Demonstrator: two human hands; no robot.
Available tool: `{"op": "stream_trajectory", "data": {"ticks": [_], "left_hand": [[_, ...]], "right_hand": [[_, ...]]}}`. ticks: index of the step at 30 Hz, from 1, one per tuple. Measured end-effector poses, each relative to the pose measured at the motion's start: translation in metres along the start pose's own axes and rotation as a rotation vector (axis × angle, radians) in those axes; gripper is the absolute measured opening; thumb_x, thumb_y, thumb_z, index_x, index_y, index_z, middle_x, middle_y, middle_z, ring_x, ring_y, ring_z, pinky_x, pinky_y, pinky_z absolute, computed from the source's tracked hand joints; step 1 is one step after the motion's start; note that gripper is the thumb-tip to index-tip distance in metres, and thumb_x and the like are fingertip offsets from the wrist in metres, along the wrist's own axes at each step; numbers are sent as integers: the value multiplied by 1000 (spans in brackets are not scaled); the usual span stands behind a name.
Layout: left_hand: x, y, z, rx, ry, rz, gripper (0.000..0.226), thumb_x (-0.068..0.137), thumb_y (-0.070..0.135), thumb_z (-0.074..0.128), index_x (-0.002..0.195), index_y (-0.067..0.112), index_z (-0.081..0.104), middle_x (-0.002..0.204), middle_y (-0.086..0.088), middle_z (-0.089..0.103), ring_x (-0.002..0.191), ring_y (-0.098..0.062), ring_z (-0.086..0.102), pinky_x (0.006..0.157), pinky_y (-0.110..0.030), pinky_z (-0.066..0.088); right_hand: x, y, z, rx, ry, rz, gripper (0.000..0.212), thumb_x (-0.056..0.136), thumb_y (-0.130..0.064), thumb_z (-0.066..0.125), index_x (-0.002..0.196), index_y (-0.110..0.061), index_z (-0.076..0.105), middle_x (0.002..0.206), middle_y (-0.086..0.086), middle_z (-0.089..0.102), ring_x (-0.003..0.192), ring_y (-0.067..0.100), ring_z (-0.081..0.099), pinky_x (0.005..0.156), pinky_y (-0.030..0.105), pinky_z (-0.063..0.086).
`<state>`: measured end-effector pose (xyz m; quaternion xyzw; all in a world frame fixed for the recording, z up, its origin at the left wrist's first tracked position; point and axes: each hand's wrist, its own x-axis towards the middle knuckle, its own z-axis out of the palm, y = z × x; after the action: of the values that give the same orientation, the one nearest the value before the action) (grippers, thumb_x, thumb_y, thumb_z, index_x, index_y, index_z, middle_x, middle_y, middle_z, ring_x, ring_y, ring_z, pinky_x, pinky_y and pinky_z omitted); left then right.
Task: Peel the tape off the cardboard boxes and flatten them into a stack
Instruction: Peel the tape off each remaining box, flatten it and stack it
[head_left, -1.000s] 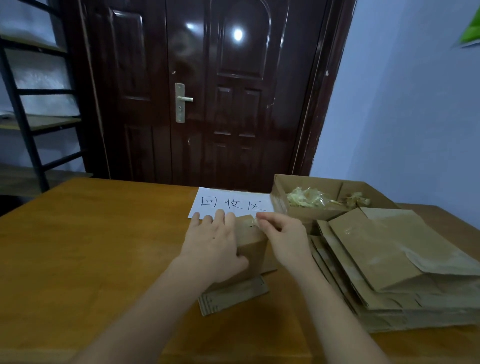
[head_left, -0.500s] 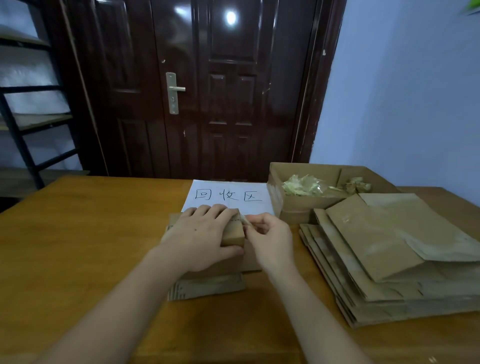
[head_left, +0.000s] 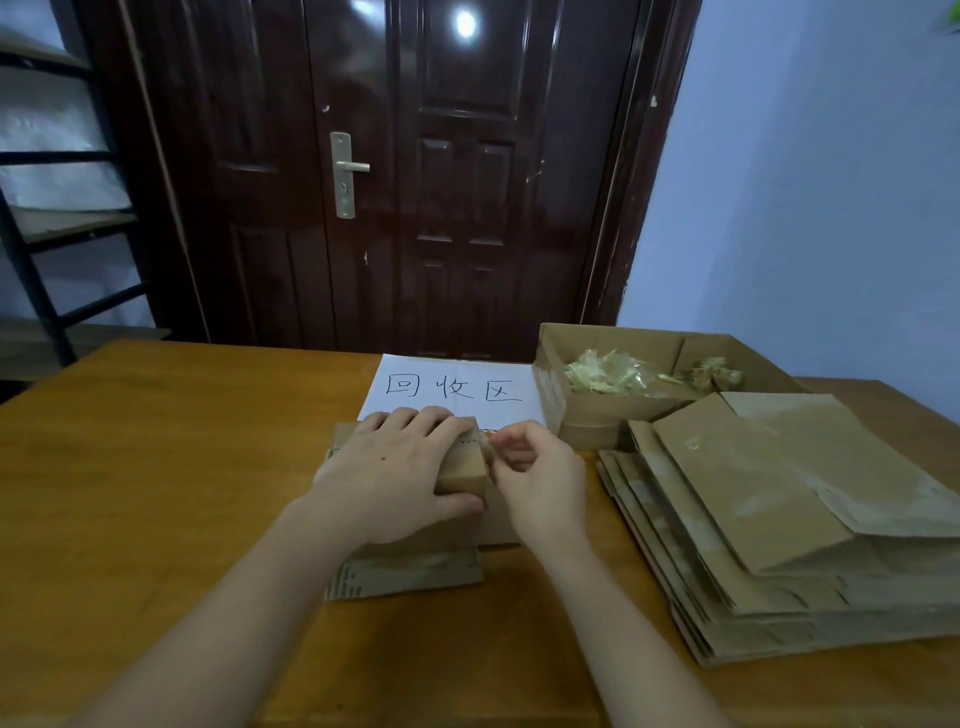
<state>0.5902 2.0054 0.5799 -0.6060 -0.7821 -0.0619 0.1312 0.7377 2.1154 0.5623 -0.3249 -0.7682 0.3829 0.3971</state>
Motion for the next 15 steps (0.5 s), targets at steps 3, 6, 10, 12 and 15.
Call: {"op": "stream_trajectory", "data": {"ticks": [3, 6, 10, 12, 15], "left_hand": [[0, 1, 0, -1, 11, 7, 86, 78, 94, 23, 149, 44, 22, 152, 13, 40, 135, -17, 43, 115, -43, 33], [-1, 0, 0, -3, 29, 14, 85, 79, 93, 24, 148, 43, 25, 152, 13, 42, 134, -18, 44, 114, -43, 34], [-1, 0, 1, -8, 28, 12, 86, 78, 94, 22, 148, 44, 22, 152, 13, 41, 134, -17, 43, 114, -43, 34], [-1, 0, 2, -7, 29, 13, 87, 77, 95, 22, 148, 44, 22, 151, 13, 41, 134, -17, 43, 113, -43, 34], [0, -1, 3, -6, 31, 13, 87, 77, 95, 22, 148, 44, 23, 151, 14, 41, 133, -17, 44, 113, -43, 35]], "right_hand": [[1, -1, 6, -121, 8, -99, 20, 89, -3, 73, 100, -20, 71, 93, -9, 66, 84, 0, 61, 67, 5, 46], [2, -1, 7, -112, -2, -61, 24, 88, -3, 73, 103, -21, 68, 95, -10, 66, 87, 2, 62, 68, 8, 47], [2, 2, 1, 352, -172, 248, 15, 94, -3, 63, 102, -15, 68, 103, 6, 71, 99, 20, 68, 85, 29, 60], [4, 4, -6, 475, -232, 307, 13, 99, -7, 59, 105, -11, 70, 107, 13, 72, 101, 27, 70, 88, 42, 61], [4, 5, -15, 430, -249, 243, 10, 98, -8, 64, 103, -11, 71, 96, 5, 77, 93, 20, 74, 80, 33, 63]]}}
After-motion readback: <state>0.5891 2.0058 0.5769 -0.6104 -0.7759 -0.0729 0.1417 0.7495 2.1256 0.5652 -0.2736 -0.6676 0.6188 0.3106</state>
